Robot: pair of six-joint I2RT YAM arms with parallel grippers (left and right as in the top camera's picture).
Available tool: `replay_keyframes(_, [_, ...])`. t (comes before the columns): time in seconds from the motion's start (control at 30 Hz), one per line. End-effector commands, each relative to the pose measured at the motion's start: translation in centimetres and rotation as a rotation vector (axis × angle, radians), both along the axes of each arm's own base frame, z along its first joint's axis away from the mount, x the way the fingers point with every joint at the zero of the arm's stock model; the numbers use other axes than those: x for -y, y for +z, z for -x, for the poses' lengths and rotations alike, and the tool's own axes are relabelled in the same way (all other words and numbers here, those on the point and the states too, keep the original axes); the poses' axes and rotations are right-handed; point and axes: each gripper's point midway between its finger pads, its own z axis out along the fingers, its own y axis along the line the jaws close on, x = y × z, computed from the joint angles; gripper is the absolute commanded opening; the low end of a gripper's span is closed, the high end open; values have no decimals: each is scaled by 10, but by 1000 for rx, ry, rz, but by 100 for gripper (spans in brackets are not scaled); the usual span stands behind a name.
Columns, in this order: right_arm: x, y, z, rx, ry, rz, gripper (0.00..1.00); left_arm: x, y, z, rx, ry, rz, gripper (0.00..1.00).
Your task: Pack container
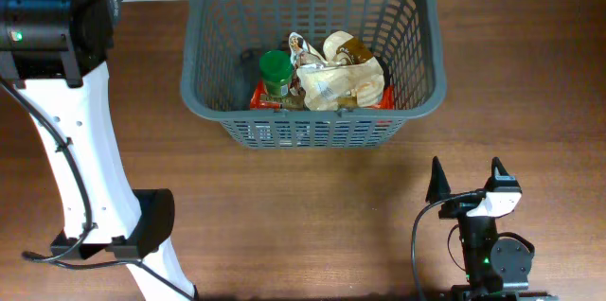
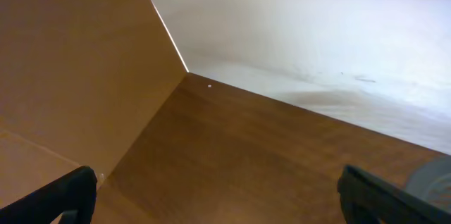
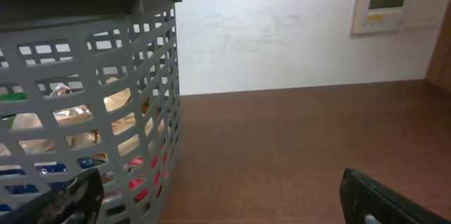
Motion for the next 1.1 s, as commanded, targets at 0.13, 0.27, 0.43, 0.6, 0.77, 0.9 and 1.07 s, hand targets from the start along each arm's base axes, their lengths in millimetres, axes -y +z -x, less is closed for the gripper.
replay_keyframes(0.13, [2, -11, 1, -36, -19, -6, 99, -3, 6, 4, 23, 18, 4, 99])
replay_keyframes(0.27, [2, -22, 1, -81, -19, -6, 99, -3, 6, 4, 23, 18, 4, 99])
replay_keyframes(0.43, [2, -22, 1, -81, -19, -6, 99, -3, 6, 4, 23, 18, 4, 99])
replay_keyframes(0.6, [2, -22, 1, -81, -19, -6, 99, -3, 6, 4, 23, 18, 4, 99])
replay_keyframes(0.77, [2, -22, 1, -81, -19, -6, 99, -3, 6, 4, 23, 18, 4, 99])
replay_keyframes(0.9, [2, -22, 1, -81, -19, -6, 99, -3, 6, 4, 23, 18, 4, 99])
replay_keyframes(1.07, [2, -22, 1, -81, -19, -6, 99, -10, 8, 10, 17, 59, -23, 99])
